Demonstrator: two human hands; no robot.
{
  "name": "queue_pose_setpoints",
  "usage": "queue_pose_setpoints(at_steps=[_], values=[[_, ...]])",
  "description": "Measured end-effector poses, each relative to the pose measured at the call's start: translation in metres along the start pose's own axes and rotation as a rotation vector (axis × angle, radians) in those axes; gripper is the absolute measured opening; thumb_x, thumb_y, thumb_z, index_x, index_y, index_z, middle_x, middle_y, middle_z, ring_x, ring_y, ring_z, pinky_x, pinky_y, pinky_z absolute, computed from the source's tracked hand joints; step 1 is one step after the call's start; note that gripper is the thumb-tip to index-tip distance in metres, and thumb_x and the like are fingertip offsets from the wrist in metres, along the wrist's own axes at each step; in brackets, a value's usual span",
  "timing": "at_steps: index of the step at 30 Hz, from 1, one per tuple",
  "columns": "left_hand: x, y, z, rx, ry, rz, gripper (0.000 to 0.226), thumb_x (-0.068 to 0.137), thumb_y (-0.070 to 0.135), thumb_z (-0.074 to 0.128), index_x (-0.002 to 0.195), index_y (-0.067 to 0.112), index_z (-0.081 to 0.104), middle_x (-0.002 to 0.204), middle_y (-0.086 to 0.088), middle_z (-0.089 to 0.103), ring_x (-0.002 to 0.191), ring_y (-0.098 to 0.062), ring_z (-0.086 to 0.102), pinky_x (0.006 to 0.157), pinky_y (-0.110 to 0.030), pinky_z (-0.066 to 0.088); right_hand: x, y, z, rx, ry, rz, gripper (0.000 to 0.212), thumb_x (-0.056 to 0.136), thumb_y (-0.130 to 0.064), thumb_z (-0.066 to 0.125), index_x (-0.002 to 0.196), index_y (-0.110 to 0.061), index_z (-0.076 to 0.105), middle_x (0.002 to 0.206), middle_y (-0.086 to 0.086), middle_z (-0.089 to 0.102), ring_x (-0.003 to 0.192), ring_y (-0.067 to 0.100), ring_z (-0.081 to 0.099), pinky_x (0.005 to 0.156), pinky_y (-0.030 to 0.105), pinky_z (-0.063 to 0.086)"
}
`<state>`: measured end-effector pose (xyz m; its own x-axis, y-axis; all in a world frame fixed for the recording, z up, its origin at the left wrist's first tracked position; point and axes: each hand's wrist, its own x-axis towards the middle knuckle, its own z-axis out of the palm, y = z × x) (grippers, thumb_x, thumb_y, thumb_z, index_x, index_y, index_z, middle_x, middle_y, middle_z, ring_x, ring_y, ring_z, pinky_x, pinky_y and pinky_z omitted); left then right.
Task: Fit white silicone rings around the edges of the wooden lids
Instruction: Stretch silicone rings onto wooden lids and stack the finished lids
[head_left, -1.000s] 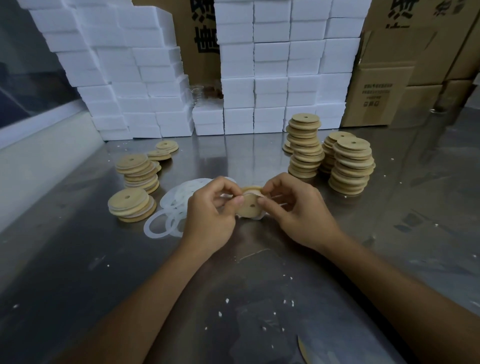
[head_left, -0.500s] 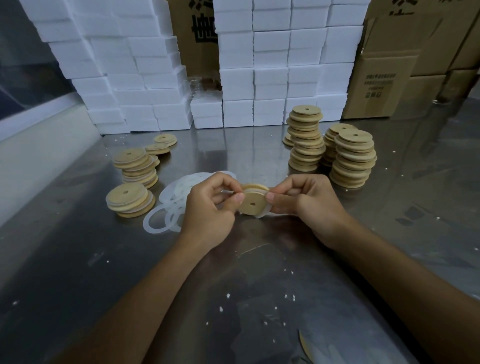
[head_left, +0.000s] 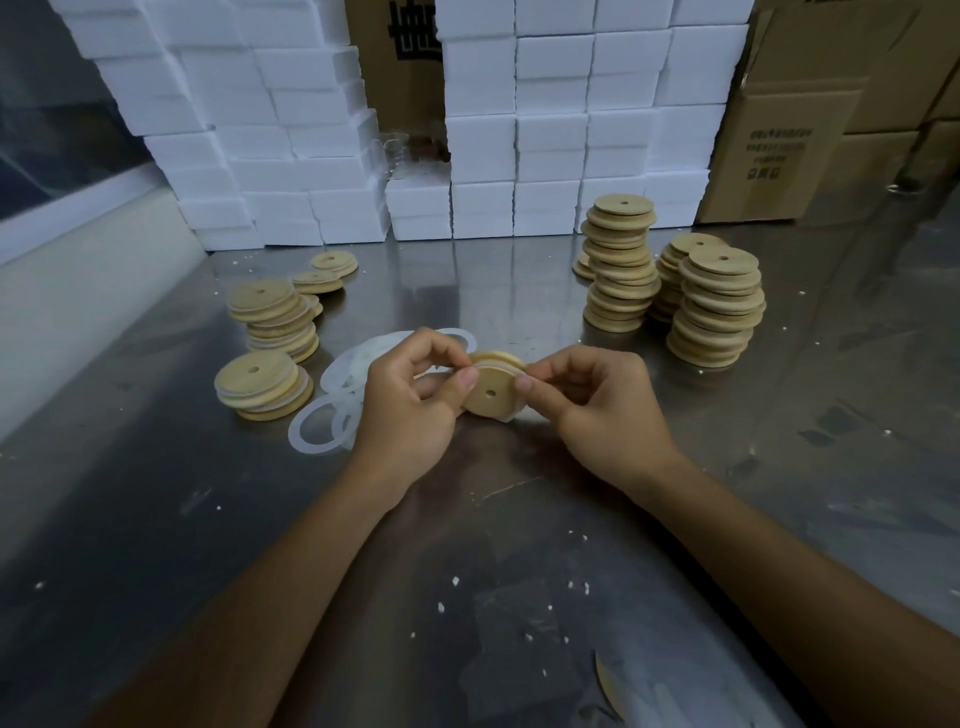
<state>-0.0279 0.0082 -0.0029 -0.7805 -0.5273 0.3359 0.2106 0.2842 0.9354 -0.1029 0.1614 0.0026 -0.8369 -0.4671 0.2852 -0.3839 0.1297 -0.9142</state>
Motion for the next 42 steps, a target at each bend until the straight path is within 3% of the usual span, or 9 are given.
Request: queue_pose_setpoints(at_steps=[4,12,16,19,26,33,37,42], values=[[-0.001,0.003,-0.001,-0.053,-0.009,-0.087,0.024,0.089,-0.005,0.063,0.078,0.017,0.061,0.093,-0.002,0.069,0.088,-0.025,0.072,0.083,-0.053,0.058,0.005,-0.001,-0.006,0.155,-0.043,0.077,0.004,0.082,0.0,0.075,0.084,0.001,0.072,0.084,0.017,0.075,0.072,0.018,0.071,0.073,0.027,0.06],[0.001,0.004,-0.002,-0.073,-0.002,-0.148,0.024,0.089,-0.002,0.063,0.076,0.018,0.062,0.093,-0.003,0.072,0.091,-0.027,0.072,0.081,-0.048,0.06,0.011,0.003,-0.007,-0.075,-0.077,-0.039,0.018,0.084,-0.001,0.075,0.077,-0.017,0.071,0.082,0.004,0.075,0.077,0.015,0.073,0.079,0.038,0.062],[0.002,0.003,-0.002,-0.113,-0.001,-0.18,0.023,0.09,-0.002,0.063,0.076,0.017,0.062,0.088,0.001,0.074,0.087,-0.021,0.073,0.073,-0.037,0.062,0.009,0.005,-0.006,-0.037,-0.061,-0.057,0.004,0.085,-0.004,0.074,0.088,-0.007,0.074,0.087,0.004,0.076,0.081,0.014,0.073,0.082,0.039,0.06],[0.004,0.004,-0.003,-0.18,0.014,-0.221,0.022,0.091,-0.002,0.061,0.077,0.015,0.061,0.085,0.003,0.074,0.087,-0.019,0.074,0.069,-0.032,0.06,0.008,0.003,-0.004,0.013,-0.072,-0.045,0.011,0.086,-0.004,0.073,0.096,-0.001,0.072,0.092,0.008,0.075,0.087,0.019,0.073,0.086,0.042,0.059],[0.005,0.003,-0.002,-0.191,0.047,-0.248,0.019,0.092,-0.001,0.06,0.081,0.015,0.06,0.094,-0.007,0.073,0.09,-0.021,0.073,0.071,-0.033,0.06,0.011,0.003,-0.005,0.066,-0.103,0.013,0.015,0.085,-0.013,0.076,0.093,-0.002,0.07,0.086,0.011,0.075,0.081,0.026,0.073,0.08,0.042,0.061],[0.005,0.002,-0.002,-0.19,0.057,-0.246,0.017,0.093,-0.001,0.059,0.083,0.013,0.059,0.1,-0.013,0.071,0.092,-0.023,0.073,0.075,-0.037,0.06,0.01,0.006,-0.004,0.021,-0.109,-0.039,0.015,0.082,-0.019,0.079,0.086,-0.007,0.071,0.08,0.003,0.075,0.074,0.018,0.072,0.072,0.034,0.06],[0.003,0.001,0.001,-0.164,0.076,-0.221,0.019,0.092,-0.001,0.06,0.081,0.015,0.06,0.09,-0.003,0.073,0.087,-0.019,0.073,0.069,-0.03,0.06,0.01,0.01,-0.002,-0.071,-0.117,-0.055,0.012,0.085,-0.022,0.077,0.084,-0.012,0.071,0.077,0.003,0.073,0.07,0.018,0.07,0.071,0.042,0.059],[0.002,0.001,0.002,-0.101,0.05,-0.171,0.017,0.093,0.001,0.059,0.083,0.014,0.057,0.097,-0.007,0.069,0.086,-0.018,0.073,0.065,-0.03,0.06,0.007,0.011,-0.003,-0.058,-0.074,-0.17,0.009,0.088,-0.019,0.073,0.086,-0.012,0.068,0.079,0.0,0.072,0.073,0.015,0.069,0.069,0.043,0.058]])
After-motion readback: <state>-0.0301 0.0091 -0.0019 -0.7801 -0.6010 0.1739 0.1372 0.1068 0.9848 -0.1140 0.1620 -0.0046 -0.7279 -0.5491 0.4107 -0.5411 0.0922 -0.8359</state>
